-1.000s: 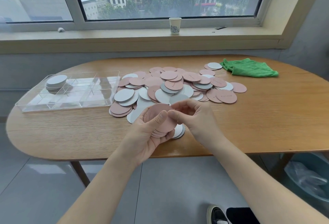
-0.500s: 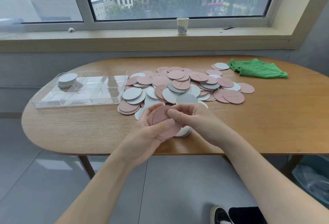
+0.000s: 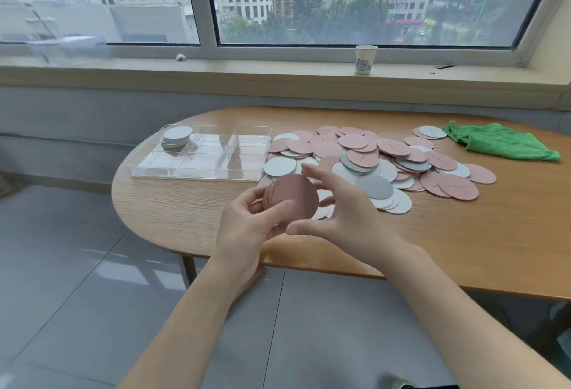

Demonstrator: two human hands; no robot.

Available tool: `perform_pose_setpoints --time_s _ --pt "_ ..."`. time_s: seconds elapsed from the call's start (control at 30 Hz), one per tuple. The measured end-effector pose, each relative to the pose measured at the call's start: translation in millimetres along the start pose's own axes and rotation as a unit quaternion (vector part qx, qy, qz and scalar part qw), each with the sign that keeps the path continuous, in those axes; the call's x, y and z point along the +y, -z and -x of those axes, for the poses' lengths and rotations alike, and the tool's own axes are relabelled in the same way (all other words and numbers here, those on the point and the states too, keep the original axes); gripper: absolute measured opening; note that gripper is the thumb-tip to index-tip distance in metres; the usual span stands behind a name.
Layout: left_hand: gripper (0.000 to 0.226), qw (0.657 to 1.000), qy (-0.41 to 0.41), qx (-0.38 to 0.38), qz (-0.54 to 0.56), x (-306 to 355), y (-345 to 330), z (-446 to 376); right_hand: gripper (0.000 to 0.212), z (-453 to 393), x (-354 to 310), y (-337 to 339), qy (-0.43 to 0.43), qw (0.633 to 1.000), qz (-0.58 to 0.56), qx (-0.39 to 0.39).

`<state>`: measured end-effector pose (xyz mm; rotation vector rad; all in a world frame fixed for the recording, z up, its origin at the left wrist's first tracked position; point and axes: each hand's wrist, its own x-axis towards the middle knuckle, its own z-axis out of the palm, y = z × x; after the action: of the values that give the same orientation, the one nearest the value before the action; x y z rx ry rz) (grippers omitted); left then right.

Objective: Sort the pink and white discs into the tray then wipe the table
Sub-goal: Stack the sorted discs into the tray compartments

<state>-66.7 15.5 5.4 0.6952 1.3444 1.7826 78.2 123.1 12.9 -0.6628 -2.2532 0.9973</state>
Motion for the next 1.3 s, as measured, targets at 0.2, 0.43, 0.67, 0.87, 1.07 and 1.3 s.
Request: perform_pose_setpoints --time_s 0.2,0.43,0.67,0.87,1.07,1.3 --pt "0.027 0.998 -0.031 0.016 -0.049 8 20 -2 0.099 -31 -20 -28 0.04 0.989 0.141 -0.034" --pt "0.025 0.997 -0.045 0.028 -0.06 21 46 -5 0.076 -54 -35 -45 0.048 0.988 0.147 -0.025" --pt "0.017 0.995 -0.06 0.042 -0.062 36 71 -17 0.08 -86 -53 -67 0.081 0.979 0.177 -0.059" --pt "0.022 0.993 -0.08 0.063 -0.056 50 101 -33 0.076 -126 -72 -88 0.09 0.977 0.176 -0.08" --pt "0.029 0.944 -0.154 0.233 -0.176 55 155 -55 0.078 -193 -79 -120 0.085 0.981 0.155 -0.084" --pt "0.013 0.925 -0.149 0.29 -0.196 52 197 -68 0.064 -265 -81 -176 0.052 0.975 0.174 -0.13"
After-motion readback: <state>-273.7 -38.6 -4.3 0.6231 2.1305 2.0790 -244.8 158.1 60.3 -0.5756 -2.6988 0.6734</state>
